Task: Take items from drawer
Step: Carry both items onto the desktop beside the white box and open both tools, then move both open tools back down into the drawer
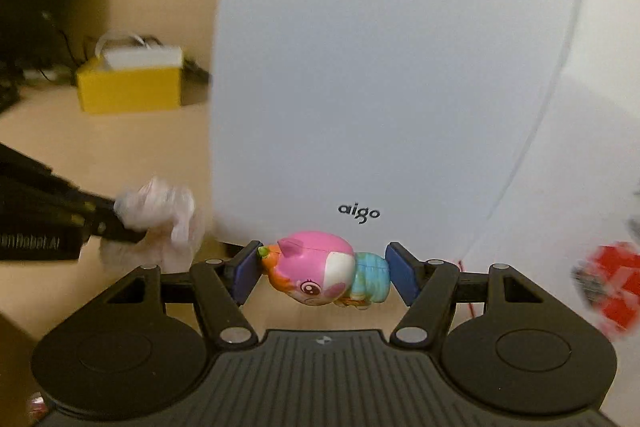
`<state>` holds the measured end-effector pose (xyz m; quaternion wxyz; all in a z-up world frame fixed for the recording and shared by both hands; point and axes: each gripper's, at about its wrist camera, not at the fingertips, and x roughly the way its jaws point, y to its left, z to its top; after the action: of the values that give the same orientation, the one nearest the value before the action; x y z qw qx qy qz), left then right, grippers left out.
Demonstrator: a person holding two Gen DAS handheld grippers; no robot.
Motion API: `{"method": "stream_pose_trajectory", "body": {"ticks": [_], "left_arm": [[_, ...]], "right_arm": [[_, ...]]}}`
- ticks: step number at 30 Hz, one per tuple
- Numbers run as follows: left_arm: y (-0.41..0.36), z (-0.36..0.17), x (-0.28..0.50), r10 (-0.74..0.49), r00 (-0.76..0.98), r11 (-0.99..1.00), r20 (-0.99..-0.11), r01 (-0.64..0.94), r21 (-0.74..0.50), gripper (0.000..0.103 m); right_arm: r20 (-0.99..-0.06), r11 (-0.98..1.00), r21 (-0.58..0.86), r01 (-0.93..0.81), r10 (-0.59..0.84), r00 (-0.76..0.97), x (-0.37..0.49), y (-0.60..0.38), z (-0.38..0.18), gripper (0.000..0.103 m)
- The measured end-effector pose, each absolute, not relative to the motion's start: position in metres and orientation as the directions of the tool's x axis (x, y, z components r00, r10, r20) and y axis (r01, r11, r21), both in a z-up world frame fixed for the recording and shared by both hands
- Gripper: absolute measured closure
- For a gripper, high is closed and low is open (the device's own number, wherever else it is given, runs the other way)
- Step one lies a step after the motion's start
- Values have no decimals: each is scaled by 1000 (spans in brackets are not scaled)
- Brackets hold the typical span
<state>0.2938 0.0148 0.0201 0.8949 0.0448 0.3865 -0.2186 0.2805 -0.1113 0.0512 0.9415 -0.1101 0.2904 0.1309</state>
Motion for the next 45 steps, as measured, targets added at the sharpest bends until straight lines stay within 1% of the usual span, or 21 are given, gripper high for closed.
{"method": "stream_pose_trajectory", "body": {"ticks": [4, 6, 7, 9, 11, 14, 16, 18, 22, 25, 29, 33, 35, 39, 42, 43, 45], "left_arm": [[7, -6, 302, -295, 589, 904, -753, 428, -19, 84], [5, -4, 302, -291, 609, 900, -737, 437, 5, 79], [6, -3, 303, -287, 609, 899, -739, 437, 10, 78], [9, -2, 304, -291, 608, 903, -738, 430, -1, 79], [13, 4, 301, -301, 636, 907, -711, 421, -8, 79], [23, 21, 295, -322, 680, 915, -659, 402, -33, 80], [26, 33, 290, -331, 682, 914, -652, 404, -40, 80], [28, 39, 290, -321, 678, 910, -661, 414, -17, 80], [39, 48, 276, -295, 721, 917, -627, 398, 26, 80], [51, 53, 264, -319, 715, 919, -622, 394, -19, 81], [62, 61, 235, -374, 699, 900, -610, 431, -58, 81], [72, 61, 204, -393, 681, 893, -617, 444, -79, 81], [77, 56, 191, -394, 672, 896, -627, 434, -96, 81], [88, 41, 172, -403, 631, 894, -663, 428, -137, 81], [89, 21, 164, -401, 528, 882, -748, 442, -162, 81], [87, 11, 164, -372, 479, 887, -795, 436, -152, 81], [84, -5, 165, -311, 406, 901, -859, 414, -131, 81]], "right_arm": [[-616, 940, -130, -315, 172, 769, 300, -104, 25, 36], [-634, 939, -112, -326, 185, 751, 306, -103, 18, 36], [-645, 937, -103, -332, 192, 740, 308, -102, 15, 35], [-648, 936, -108, -335, 189, 738, 309, -99, 11, 30], [-662, 929, -114, -353, 194, 724, 308, -96, 9, 24], [-667, 925, -94, -369, 217, 713, 306, -96, 14, 24], [-656, 928, -79, -363, 226, 720, 303, -99, 21, 24], [-637, 936, -71, -346, 225, 737, 297, -101, 30, 24], [-600, 943, -49, -328, 235, 765, 278, -112, 51, 23], [-585, 946, -40, -321, 238, 775, 262, -117, 61, 23], [-596, 940, -18, -339, 263, 759, 245, -126, 67, 17], [-611, 937, 30, -349, 293, 735, 221, -131, 68, 14], [-614, 939, 35, -341, 290, 734, 213, -123, 62, 14], [-670, 915, 22, -402, 313, 674, 194, -126, 53, 14], [-698, 898, 24, -440, 330, 636, 185, -123, 46, 14], [-709, 893, 31, -448, 335, 620, 182, -123, 43, 14], [-738, 884, 54, -465, 349, 578, 177, -121, 34, 14]]}}
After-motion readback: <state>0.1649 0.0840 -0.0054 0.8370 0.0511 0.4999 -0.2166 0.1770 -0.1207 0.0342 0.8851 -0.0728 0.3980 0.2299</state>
